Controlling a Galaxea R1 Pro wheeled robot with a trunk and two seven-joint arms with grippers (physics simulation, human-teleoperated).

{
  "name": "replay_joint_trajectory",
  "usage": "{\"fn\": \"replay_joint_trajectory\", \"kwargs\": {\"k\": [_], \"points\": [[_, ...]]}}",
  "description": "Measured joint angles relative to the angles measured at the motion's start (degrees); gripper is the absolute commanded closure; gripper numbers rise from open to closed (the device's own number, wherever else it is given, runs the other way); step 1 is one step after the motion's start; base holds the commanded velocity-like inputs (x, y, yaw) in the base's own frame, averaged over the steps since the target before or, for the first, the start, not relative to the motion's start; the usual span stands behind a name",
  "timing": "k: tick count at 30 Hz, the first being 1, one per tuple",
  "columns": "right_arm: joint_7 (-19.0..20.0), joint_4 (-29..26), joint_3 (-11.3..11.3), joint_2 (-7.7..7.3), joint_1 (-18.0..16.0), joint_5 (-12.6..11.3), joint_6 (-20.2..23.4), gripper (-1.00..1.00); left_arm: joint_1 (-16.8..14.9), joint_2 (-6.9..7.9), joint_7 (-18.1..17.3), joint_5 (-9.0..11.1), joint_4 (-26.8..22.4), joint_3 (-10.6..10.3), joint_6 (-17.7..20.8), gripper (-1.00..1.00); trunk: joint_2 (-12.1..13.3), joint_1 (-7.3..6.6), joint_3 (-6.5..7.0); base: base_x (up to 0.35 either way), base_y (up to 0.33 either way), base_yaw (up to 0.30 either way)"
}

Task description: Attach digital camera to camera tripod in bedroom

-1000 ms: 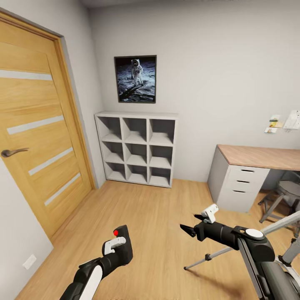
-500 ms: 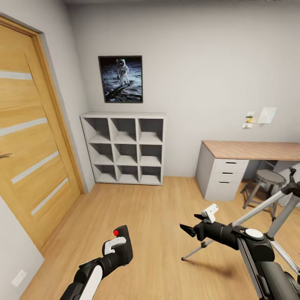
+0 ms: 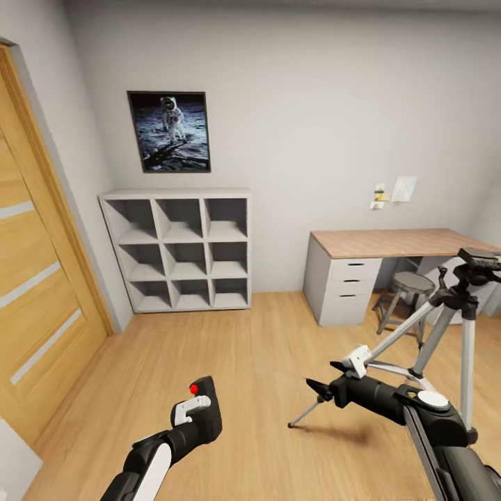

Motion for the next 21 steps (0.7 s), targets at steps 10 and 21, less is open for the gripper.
{"fn": "replay_joint_trajectory", "kwargs": {"k": [10,21], "points": [[0.01,0.0,-3.0,-0.01,3.13,0.09,-3.84,-1.0,-0.02,0.11,-0.17,0.37,-0.01,0.16,0.0,1.0,0.0,0.0,0.0,0.0,0.001,-0.263],[0.13,0.0,-7.04,-0.01,3.82,0.12,-5.33,-1.0,-0.39,2.6,-7.76,-4.37,-0.04,-1.59,-10.12,1.0,0.0,0.0,0.0,0.0,0.0,-0.263]]}}
